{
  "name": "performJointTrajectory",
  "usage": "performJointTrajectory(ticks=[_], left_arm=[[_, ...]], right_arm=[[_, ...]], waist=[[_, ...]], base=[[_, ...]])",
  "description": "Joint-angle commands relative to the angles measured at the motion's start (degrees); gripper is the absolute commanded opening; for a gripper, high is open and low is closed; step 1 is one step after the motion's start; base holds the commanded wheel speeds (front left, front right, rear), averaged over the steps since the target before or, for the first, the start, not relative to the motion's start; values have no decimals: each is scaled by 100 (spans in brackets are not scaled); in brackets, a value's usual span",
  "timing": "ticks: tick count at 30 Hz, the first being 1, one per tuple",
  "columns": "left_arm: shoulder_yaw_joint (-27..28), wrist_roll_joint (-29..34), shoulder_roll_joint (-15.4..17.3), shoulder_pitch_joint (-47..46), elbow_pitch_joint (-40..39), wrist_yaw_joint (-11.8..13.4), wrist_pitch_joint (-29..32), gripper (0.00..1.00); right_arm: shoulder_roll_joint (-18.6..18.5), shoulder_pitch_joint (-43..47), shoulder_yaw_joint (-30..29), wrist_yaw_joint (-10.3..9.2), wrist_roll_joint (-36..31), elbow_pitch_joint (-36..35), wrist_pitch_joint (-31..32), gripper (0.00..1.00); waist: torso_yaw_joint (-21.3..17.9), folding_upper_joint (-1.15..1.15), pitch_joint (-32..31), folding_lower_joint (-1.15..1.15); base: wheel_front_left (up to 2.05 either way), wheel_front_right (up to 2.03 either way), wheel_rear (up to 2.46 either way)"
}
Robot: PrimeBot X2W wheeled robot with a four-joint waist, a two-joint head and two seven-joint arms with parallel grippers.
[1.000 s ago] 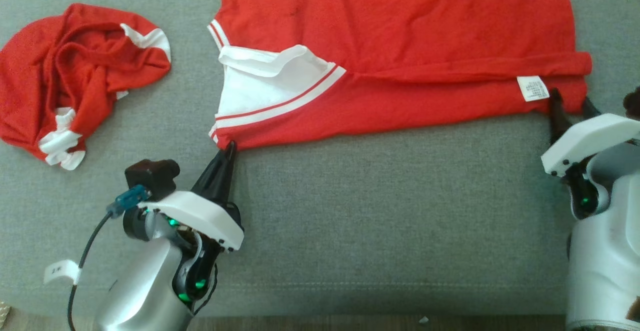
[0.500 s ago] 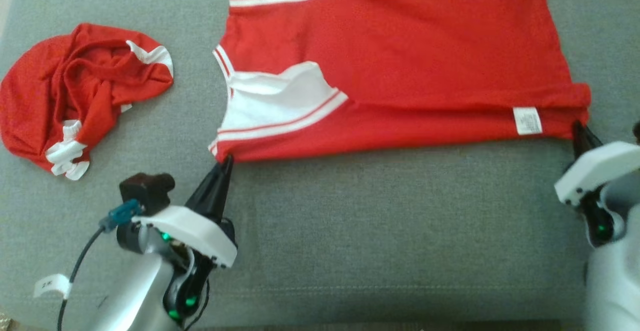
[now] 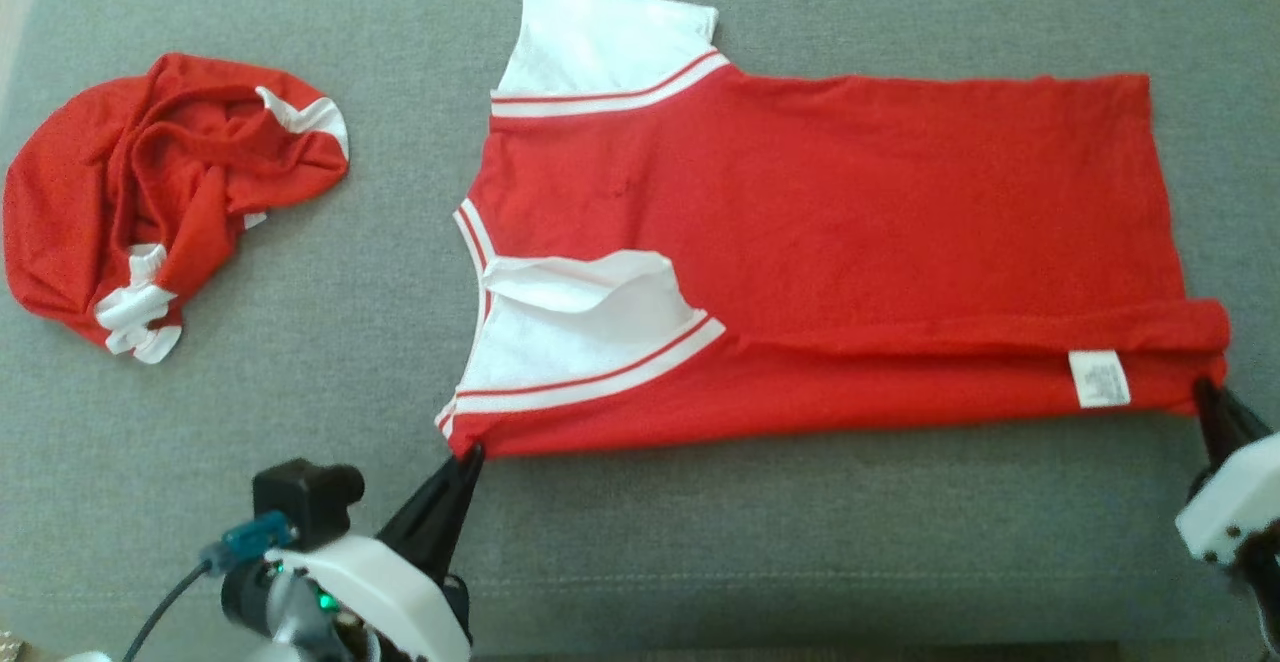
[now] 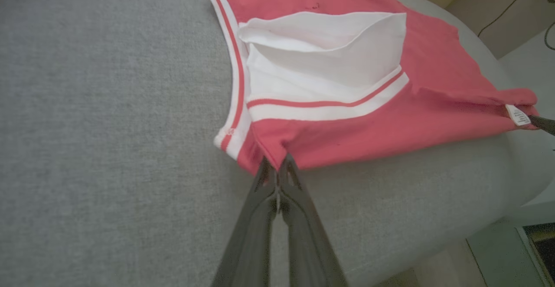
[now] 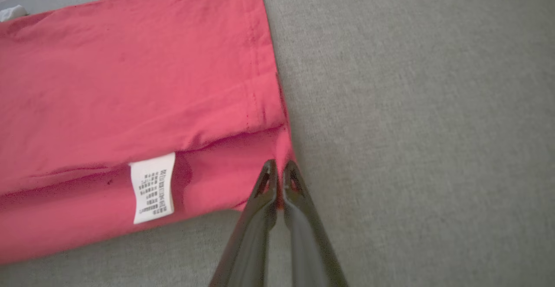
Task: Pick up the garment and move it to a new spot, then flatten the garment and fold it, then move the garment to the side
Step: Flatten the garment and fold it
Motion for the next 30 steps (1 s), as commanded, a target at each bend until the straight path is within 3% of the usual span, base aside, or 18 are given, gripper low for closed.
performJointTrajectory(ticks=[1,6,7,8,9,10,11,12,13,20,26,30], left_arm=[[223,-60,149,-55,-226,53,15,0],[89,-260,238,114,-337,-2,401,0],[85,-273,239,115,-323,5,426,0],[87,-272,232,112,-292,25,428,0],[95,-265,217,105,-252,52,414,0],[94,-252,205,98,-207,78,410,12],[78,-233,201,88,-167,92,416,38],[92,-240,173,89,-138,116,388,96],[116,-242,143,87,-117,146,338,100],[237,-161,67,0,-291,325,124,100],[389,-41,130,-652,-563,413,298,100],[595,-199,76,-1479,-223,296,492,100]], right_arm=[[-83,66,81,36,86,-330,75,0],[-37,317,152,36,44,-654,378,2],[-25,313,175,36,22,-649,391,34],[-9,311,200,36,-11,-644,408,100],[-11,300,220,36,-71,-648,393,100],[-15,288,237,36,-114,-643,359,100],[-15,282,254,36,-141,-639,333,100],[-9,280,263,36,-160,-664,305,100],[-1,278,261,36,-176,-718,260,100],[153,57,422,36,-291,-1138,-719,100],[250,-198,871,36,-570,-722,-1988,100],[226,-350,1262,36,-514,-453,-2702,100]], waist=[[-4,0,-2,0],[-50,0,-55,0],[-51,0,-68,0],[-50,0,-86,0],[-48,0,-103,0],[-45,0,-122,0],[-41,0,-148,0],[-36,0,-175,0],[-33,0,-202,0],[-86,0,-453,0],[-82,0,-567,0],[-95,0,-487,0]], base=[[0,0,0],[0,0,0],[0,0,0],[0,0,0],[0,0,0],[0,0,0],[0,0,0],[0,0,0],[0,0,0],[0,0,0],[0,0,0],[0,0,0]])
